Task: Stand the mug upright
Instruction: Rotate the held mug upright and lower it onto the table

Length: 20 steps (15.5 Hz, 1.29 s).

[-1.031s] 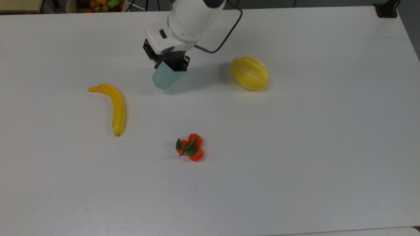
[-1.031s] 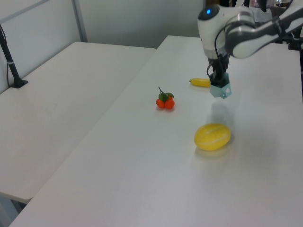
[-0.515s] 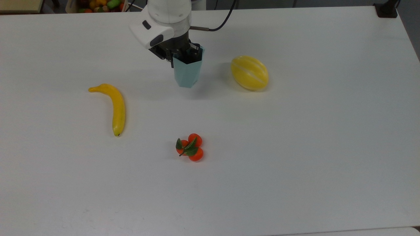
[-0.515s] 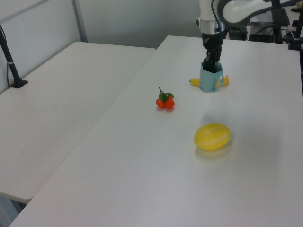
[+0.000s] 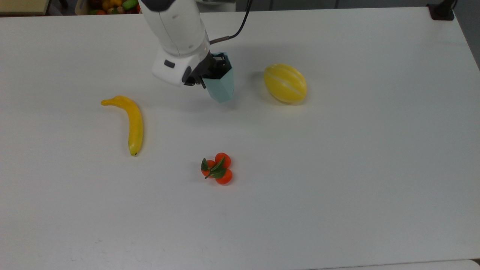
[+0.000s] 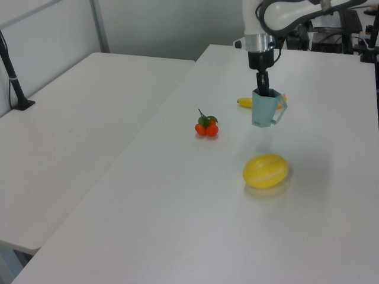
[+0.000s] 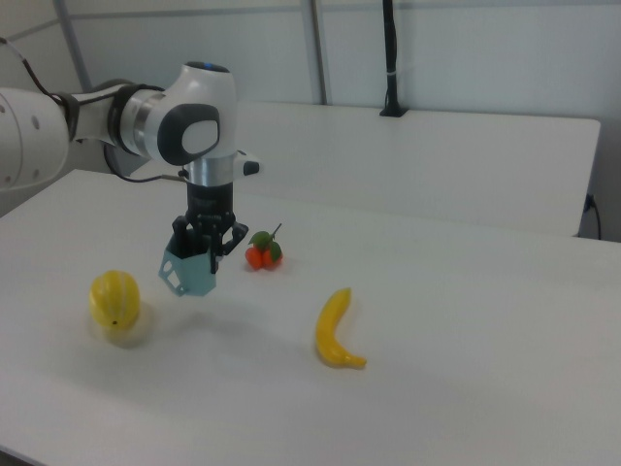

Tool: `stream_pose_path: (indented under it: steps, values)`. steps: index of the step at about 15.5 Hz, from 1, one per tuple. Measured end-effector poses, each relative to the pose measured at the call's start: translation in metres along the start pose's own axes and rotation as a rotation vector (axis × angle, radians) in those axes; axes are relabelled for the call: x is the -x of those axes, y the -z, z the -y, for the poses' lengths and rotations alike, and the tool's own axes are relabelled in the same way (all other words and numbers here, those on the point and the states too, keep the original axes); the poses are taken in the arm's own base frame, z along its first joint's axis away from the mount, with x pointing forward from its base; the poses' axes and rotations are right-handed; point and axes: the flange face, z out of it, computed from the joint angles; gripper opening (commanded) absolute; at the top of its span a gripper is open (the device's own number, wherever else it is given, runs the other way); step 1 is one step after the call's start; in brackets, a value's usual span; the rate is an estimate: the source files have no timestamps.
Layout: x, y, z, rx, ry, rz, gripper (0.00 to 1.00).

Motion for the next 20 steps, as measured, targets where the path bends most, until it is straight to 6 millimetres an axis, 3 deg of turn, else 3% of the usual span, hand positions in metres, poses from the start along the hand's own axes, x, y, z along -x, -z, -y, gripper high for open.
stream_pose_path:
  steps: [7,15,16,18,19,20]
  values:
    - [-0.014,-0.047,-0.006,0.106,0.16,0.135,0.0]
    - [-0.026,-0.052,-0.007,0.148,0.181,0.103,0.0]
    - [-0.027,-0.053,-0.008,0.15,0.182,0.099,0.03]
    - [-0.029,-0.057,-0.009,0.151,0.183,0.095,0.22]
    - [-0.03,-0.059,-0.009,0.15,0.183,0.097,0.33]
    - [-0.03,-0.061,-0.009,0.15,0.184,0.1,0.5]
